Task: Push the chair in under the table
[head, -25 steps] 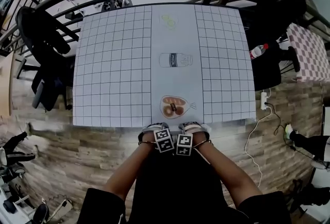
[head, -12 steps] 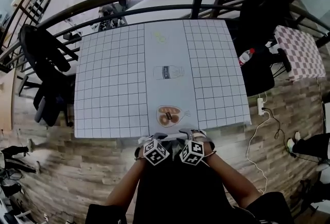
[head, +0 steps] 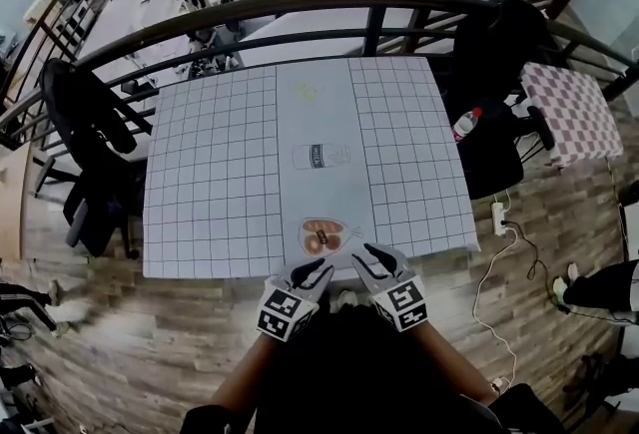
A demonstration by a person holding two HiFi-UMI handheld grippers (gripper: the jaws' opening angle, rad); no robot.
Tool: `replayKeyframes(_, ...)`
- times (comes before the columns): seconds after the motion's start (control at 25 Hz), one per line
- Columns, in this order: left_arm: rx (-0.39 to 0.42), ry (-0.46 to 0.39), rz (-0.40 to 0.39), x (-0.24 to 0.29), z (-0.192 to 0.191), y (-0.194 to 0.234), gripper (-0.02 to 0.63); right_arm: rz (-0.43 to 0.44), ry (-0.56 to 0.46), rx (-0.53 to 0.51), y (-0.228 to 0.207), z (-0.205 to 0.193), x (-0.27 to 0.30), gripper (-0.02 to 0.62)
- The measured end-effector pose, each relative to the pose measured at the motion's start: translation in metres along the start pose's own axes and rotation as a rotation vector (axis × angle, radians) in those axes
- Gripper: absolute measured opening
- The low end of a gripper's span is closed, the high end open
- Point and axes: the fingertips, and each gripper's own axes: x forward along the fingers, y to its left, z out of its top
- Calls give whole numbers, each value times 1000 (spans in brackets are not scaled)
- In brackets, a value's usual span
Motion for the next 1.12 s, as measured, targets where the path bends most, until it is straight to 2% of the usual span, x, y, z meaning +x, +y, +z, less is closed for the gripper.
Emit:
replayKeyframes(0.12, 13, -100, -11, -12, 41, -10, 74, -38, -83, 11, -7, 39, -11, 102)
replayKeyframes(0.24, 63, -222, -1, -32, 87, -19, 41, -111, -222, 99, -20, 84, -34, 1)
replayKeyframes(0.36, 100, -355, 26, -55, 132, -23, 11, -146, -363, 164, -27, 129, -58, 0)
replayKeyframes(0.48, 96, -425, 37, -71, 160, -23, 11, -160, -431, 112, -20, 159, -69, 0)
replayKeyframes(0.6, 90, -502, 96, -86, 177, -13, 11, -176, -482, 19, -7, 173, -67, -2)
replayKeyframes(0.8, 128, -603, 261, -103, 186, 3, 11, -148, -487, -28, 12, 184, -60, -2)
replayKeyframes(0.92, 159, -611, 344, -112, 184, 11, 11, -123, -507, -39, 20, 189, -58, -2)
replayKeyframes(1.12, 151, -611, 388, -114, 182, 25, 11, -135, -514, -49, 21, 191, -53, -2)
